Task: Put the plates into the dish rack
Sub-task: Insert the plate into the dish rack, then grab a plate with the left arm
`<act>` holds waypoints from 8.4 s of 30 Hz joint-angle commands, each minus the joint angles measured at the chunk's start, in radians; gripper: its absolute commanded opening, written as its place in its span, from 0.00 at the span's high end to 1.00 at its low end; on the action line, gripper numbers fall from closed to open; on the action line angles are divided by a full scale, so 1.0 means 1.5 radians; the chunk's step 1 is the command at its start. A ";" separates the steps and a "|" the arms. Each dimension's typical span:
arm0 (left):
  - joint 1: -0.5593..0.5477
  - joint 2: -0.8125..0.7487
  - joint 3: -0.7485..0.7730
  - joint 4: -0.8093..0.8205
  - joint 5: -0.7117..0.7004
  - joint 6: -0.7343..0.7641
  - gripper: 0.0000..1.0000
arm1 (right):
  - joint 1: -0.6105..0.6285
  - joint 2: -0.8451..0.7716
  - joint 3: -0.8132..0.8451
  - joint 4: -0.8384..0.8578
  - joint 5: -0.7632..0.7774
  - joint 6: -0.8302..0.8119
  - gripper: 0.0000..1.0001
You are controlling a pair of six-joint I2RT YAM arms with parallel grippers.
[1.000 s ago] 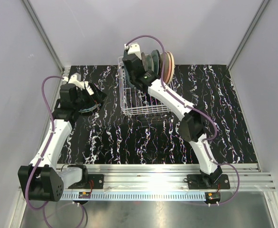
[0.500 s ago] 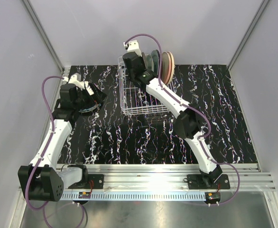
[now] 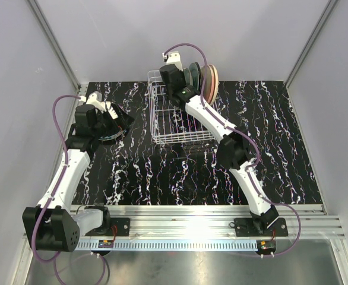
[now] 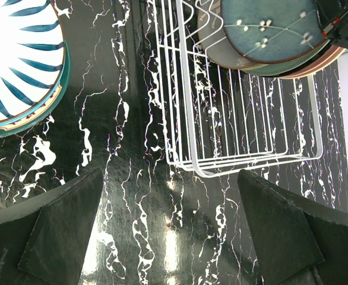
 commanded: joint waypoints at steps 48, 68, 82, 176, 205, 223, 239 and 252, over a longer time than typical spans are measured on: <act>0.000 -0.007 0.029 0.030 0.031 0.001 0.01 | -0.003 -0.014 0.029 0.051 -0.083 0.068 0.57; 0.059 0.017 0.034 0.016 -0.032 0.017 0.01 | 0.003 -0.241 -0.174 0.061 -0.218 0.070 0.46; 0.174 0.064 0.027 -0.009 -0.127 -0.002 0.01 | 0.002 -0.586 -0.648 0.162 -0.376 0.112 0.43; 0.262 0.447 0.154 -0.008 -0.140 -0.028 0.27 | -0.112 -0.684 -0.875 0.211 -0.456 0.196 0.41; 0.261 0.336 0.086 -0.137 -0.196 0.012 0.70 | -0.111 -0.736 -0.879 0.211 -0.475 0.216 0.41; 0.261 0.308 0.090 -0.138 -0.163 0.008 0.77 | -0.112 -0.732 -0.879 0.212 -0.474 0.218 0.41; 0.262 0.330 0.066 0.016 -0.047 -0.009 0.01 | -0.113 -0.711 -0.873 0.209 -0.474 0.212 0.40; 0.261 0.413 0.088 0.041 -0.041 -0.013 0.01 | -0.122 -0.684 -0.866 0.211 -0.475 0.213 0.40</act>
